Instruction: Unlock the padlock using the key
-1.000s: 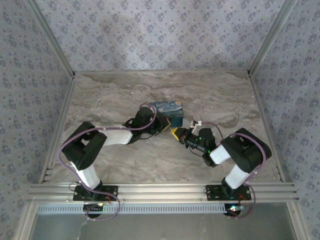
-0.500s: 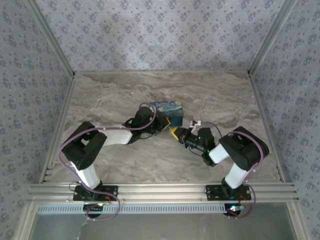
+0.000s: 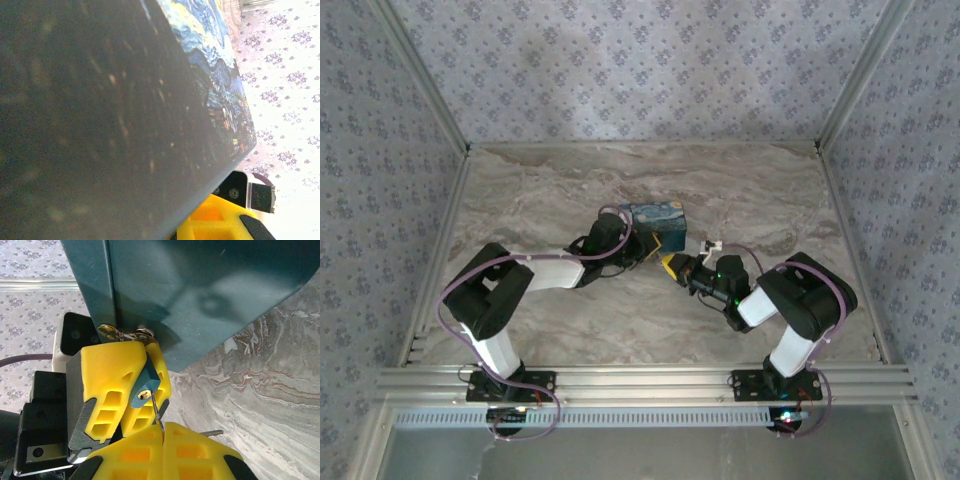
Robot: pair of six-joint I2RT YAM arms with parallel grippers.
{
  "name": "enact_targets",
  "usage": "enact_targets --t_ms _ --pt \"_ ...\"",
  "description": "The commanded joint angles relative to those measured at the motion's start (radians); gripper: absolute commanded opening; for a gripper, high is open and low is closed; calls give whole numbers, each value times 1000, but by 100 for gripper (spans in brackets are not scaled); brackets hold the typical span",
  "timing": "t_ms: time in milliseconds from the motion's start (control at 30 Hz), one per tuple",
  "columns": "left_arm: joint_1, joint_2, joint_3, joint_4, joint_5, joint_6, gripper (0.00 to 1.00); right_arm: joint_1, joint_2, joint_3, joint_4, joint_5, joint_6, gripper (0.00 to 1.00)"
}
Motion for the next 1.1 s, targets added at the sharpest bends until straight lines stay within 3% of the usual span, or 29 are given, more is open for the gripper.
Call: enact_targets --t_ms 0,1067 --pt "-18 8 -3 56 41 -14 9 -5 -5 33 48 17 21 0" --pt "-20 29 10 62 34 -16 9 -21 -39 -9 48 10 26 0"
